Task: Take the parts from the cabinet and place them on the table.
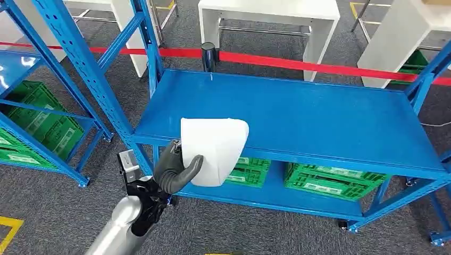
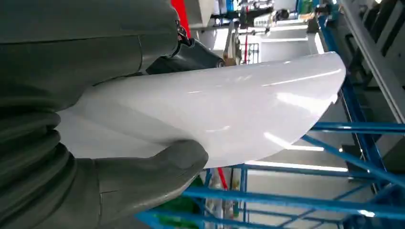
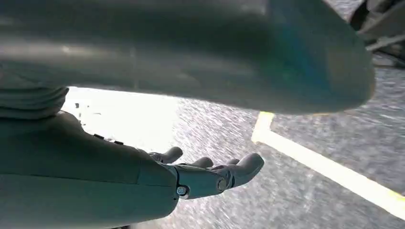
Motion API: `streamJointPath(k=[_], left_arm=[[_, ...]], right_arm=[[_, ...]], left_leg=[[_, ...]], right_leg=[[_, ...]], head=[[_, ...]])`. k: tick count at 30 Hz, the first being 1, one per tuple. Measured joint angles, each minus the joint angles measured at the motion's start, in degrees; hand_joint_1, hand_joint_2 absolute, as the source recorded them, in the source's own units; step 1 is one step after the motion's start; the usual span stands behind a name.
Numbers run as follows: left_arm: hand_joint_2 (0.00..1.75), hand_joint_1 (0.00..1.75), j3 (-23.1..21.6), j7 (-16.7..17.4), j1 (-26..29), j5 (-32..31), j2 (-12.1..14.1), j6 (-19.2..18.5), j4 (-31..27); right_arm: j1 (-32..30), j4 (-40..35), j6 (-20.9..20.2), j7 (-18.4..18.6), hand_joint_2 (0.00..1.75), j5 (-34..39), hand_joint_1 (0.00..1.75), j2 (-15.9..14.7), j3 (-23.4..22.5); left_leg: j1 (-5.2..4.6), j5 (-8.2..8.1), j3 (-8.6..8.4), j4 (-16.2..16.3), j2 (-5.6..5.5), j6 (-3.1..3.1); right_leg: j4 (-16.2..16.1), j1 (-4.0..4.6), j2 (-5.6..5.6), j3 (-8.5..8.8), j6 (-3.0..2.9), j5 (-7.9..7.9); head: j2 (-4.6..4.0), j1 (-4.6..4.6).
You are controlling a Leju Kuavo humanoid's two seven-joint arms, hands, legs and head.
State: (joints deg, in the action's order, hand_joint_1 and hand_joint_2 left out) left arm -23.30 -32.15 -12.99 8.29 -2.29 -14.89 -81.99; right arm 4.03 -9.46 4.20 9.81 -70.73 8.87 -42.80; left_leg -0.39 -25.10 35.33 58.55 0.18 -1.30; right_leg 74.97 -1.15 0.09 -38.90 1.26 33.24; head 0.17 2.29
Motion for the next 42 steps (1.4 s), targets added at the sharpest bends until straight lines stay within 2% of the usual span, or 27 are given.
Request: streamJointPath(k=[2,3,4,7,8,9,10,11,12,13,15,17,19,23,24,25,27,28,29,30,32,33,34,38,39,40,42], left_arm=[[1.75,1.75,0.1,1.8,0.0,2.5,0.6,-4.6,-0.4],[1.75,1.75,0.2,3.2,0.0,3.5,0.7,-6.8,-0.5],[1.75,1.75,0.4,5.4,-0.3,5.3,1.1,-10.0,-0.4],[1.75,1.75,0.4,10.8,-2.0,9.7,3.1,-21.0,0.8],[1.75,1.75,0.4,11.2,-2.7,8.6,3.8,-23.0,1.6],[1.75,1.75,0.5,11.2,-3.2,7.4,4.5,-23.8,2.3],[1.75,1.75,0.6,11.1,-3.6,6.9,4.7,-24.3,2.8],[1.75,1.75,1.1,11.0,-3.7,6.5,4.9,-24.4,3.1],[1.75,1.75,1.3,10.7,-3.7,5.1,4.8,-23.8,3.1],[1.75,1.75,1.4,9.9,-3.6,2.5,4.6,-22.9,3.0],[1.75,1.75,1.4,8.1,-3.0,-0.4,4.4,-22.1,2.9],[1.75,1.75,1.3,9.3,-2.8,0.7,4.1,-23.4,2.9],[1.75,1.75,1.3,11.0,-2.7,2.2,3.8,-24.7,3.0],[1.75,1.75,1.3,9.5,-2.0,-0.6,3.7,-25.1,3.2],[1.75,1.75,1.3,9.3,-1.7,-1.2,3.6,-25.1,3.1],[1.75,1.75,1.3,9.2,-1.3,-1.3,3.5,-25.1,3.0],[1.75,1.75,1.3,9.3,-0.5,-1.5,3.3,-25.1,2.4],[1.75,1.75,1.3,9.5,-0.1,-1.6,3.3,-25.1,2.3],[1.75,1.75,1.3,9.4,0.2,-2.0,3.3,-25.0,2.3],[1.75,1.75,1.3,9.1,0.5,-3.1,3.3,-24.6,2.1],[1.75,1.75,1.3,8.0,1.1,-7.6,3.2,-21.8,1.1],[1.75,1.75,1.3,7.6,1.2,-8.5,3.2,-20.7,0.5],[1.75,1.75,1.4,7.1,1.4,-8.7,2.9,-19.8,0.1],[1.75,1.75,1.8,1.1,1.8,-10.7,0.3,-8.9,-1.2],[1.75,1.75,2.1,-0.3,1.8,-10.3,-0.3,-7.0,-1.2],[1.75,1.75,2.3,-1.1,1.7,-9.7,-1.1,-6.3,-1.3],[1.75,1.75,2.9,-2.6,1.7,-8.3,-2.1,-5.3,-1.6]], right_arm=[[0.1,0.0,0.0,-0.2,0.00,-0.2,0.00,0.0,0.0],[0.3,0.0,0.0,-0.3,0.00,-0.4,0.00,-0.1,0.1],[0.4,-0.1,0.0,-0.5,0.00,-0.5,0.00,-0.1,0.1],[0.5,0.0,0.0,-0.3,0.00,-0.4,0.00,-0.1,0.2],[0.4,0.0,-0.2,-0.3,0.00,-0.5,0.00,-0.1,0.3],[0.5,0.0,-0.5,-0.3,0.00,-0.7,0.00,-0.2,0.5],[0.6,-0.1,-0.5,-0.2,0.00,-0.5,0.00,-0.4,0.5],[0.6,-0.1,-0.4,-0.3,0.00,-0.3,0.00,-0.3,0.5],[0.6,-0.1,-0.5,-0.7,0.00,-0.6,0.00,-0.3,0.5],[0.6,-0.1,-0.5,-1.0,0.00,-1.2,0.00,-0.3,0.7],[0.8,-0.1,-0.7,-1.0,0.00,-1.6,0.00,-0.3,1.2],[1.1,-0.1,-0.7,-0.7,0.00,-1.6,0.00,-0.3,1.3],[1.4,-0.2,-0.7,-0.7,0.00,-1.9,0.00,-0.5,1.5],[1.6,-0.2,-1.3,0.2,0.00,-2.6,0.00,-0.8,2.3],[1.5,-0.2,-1.4,0.4,0.00,-2.5,0.00,-0.9,2.3],[1.5,-0.2,-1.4,0.5,0.00,-2.4,0.00,-1.0,2.4],[1.2,-0.2,-1.4,0.4,0.00,-2.4,0.00,-1.0,2.5],[1.2,-0.2,-1.4,0.5,0.00,-2.5,0.00,-1.0,2.6],[1.1,-0.2,-1.5,0.7,0.00,-2.6,0.00,-1.1,2.7],[1.0,-0.2,-1.4,1.0,0.00,-2.6,0.00,-1.2,2.8],[0.8,-0.2,-1.4,1.1,0.00,-2.5,0.00,-1.5,2.8],[0.9,-0.2,-1.4,1.0,0.00,-2.5,0.00,-1.6,2.8],[0.9,-0.3,-1.2,1.0,0.00,-2.5,0.00,-1.8,2.8],[0.8,-0.3,0.8,1.6,0.00,-0.3,0.00,-2.0,2.5],[1.0,-0.3,1.1,1.5,0.00,0.1,0.00,-2.1,2.2],[1.1,-0.4,1.3,1.6,0.00,0.2,0.00,-2.3,2.1],[1.0,-0.4,1.2,1.6,0.00,-0.1,0.00,-2.5,2.0]], left_leg=[[0.00,0.79,1.60,0.7,-0.06,0.31],[-0.06,1.16,2.12,1.1,-0.02,0.61],[-0.15,1.53,2.30,1.3,-0.06,1.00],[0.04,3.11,2.19,0.6,0.03,2.11],[0.05,3.33,2.54,0.8,-0.02,2.48],[0.09,1.10,3.27,1.7,-0.23,2.93],[0.31,-2.69,4.02,4.3,-0.28,3.29],[0.51,-6.06,4.80,8.1,-0.27,3.66],[0.68,-8.49,5.66,12.2,-0.25,3.91],[0.78,-9.43,6.15,15.9,-0.26,4.14],[1.04,-6.24,4.27,16.9,-0.24,4.33],[1.16,-2.99,-1.79,9.2,-0.23,4.25],[0.89,-6.53,-8.35,-0.4,-0.51,3.92],[0.50,-5.05,-6.71,-0.6,-0.46,1.40],[0.67,-4.35,-6.02,-0.7,-0.09,0.77],[0.65,-3.71,-5.12,-0.7,-0.12,0.25],[0.46,-2.26,-3.65,-0.6,-0.11,-0.06],[0.28,-1.46,-2.58,-0.5,-0.07,-0.11],[0.16,-0.82,-1.59,-0.3,-0.06,-0.08],[0.07,-0.26,-0.57,-0.1,0.01,-0.01],[0.02,0.68,1.18,0.5,0.05,0.19],[0.02,1.12,1.78,0.9,0.05,0.36],[-0.28,1.49,2.35,1.2,-0.02,0.74],[-0.27,3.57,2.56,0.4,0.05,2.05],[-0.10,2.79,3.08,0.9,-0.19,2.25],[-0.09,-0.56,4.11,2.6,-0.23,2.64],[0.45,-7.70,5.49,10.1,-0.19,3.35]], right_leg=[[-9.3,0.24,-0.01,6.92,-0.57,-3.24],[-14.4,0.45,-0.03,9.85,-1.09,-0.94],[-15.6,0.78,0.02,10.69,-1.22,-0.87],[-15.6,0.97,0.12,9.73,-2.16,-1.93],[-16.3,0.35,-0.20,8.99,-2.81,-3.04],[-16.4,0.39,-0.31,8.48,-3.04,-3.74],[-16.4,0.32,-0.30,7.58,-3.55,-4.41],[-16.4,0.32,-0.26,6.72,-3.46,-5.09],[-16.3,0.32,-0.27,5.83,-3.38,-5.65],[-16.3,0.32,-0.32,4.87,-3.26,-6.33],[-16.1,0.25,-0.50,3.31,-2.98,-7.67],[-15.7,0.08,-0.53,1.69,-2.45,-8.80],[-15.4,0.22,-0.46,1.04,-1.68,-9.78],[-16.3,-0.09,-0.31,1.00,0.05,-11.76],[-15.3,-0.22,-0.20,0.46,0.23,-9.80],[-12.8,-0.19,-0.20,-0.53,0.31,-6.15],[-4.2,-0.05,-0.15,-2.89,0.50,0.63],[-0.2,0.03,-0.14,-3.64,0.50,2.16],[1.8,0.12,-0.14,-3.48,0.39,1.73],[1.4,0.26,-0.14,-2.10,0.22,-0.05],[-5.8,0.54,-0.14,4.14,-0.36,-3.72],[-11.2,0.72,-0.14,8.20,-0.78,-3.45],[-15.8,1.06,-0.14,10.79,-1.24,-0.95],[-16.4,1.00,-0.14,9.33,-2.44,-2.62],[-16.6,0.66,-0.60,8.63,-2.81,-3.51],[-16.7,0.58,-0.55,7.85,-3.24,-4.25],[-16.7,0.53,-0.61,6.24,-3.29,-5.73]], head=[[0.00,-0.02],[0.00,0.00],[0.00,0.13],[0.00,-0.24],[0.00,-0.28],[0.00,-0.35],[0.00,-0.17],[0.00,0.00],[0.00,-0.02],[0.00,-0.02],[0.00,0.00],[0.00,0.02],[0.00,0.07],[0.00,0.13],[0.00,0.04],[0.00,0.00],[0.00,-0.13],[0.00,-0.13],[0.00,-0.13],[0.00,-0.13],[0.00,-0.13],[0.00,-0.13],[0.00,-0.13],[0.00,-0.31],[0.00,-0.50],[0.00,-0.20],[0.00,-0.11]])
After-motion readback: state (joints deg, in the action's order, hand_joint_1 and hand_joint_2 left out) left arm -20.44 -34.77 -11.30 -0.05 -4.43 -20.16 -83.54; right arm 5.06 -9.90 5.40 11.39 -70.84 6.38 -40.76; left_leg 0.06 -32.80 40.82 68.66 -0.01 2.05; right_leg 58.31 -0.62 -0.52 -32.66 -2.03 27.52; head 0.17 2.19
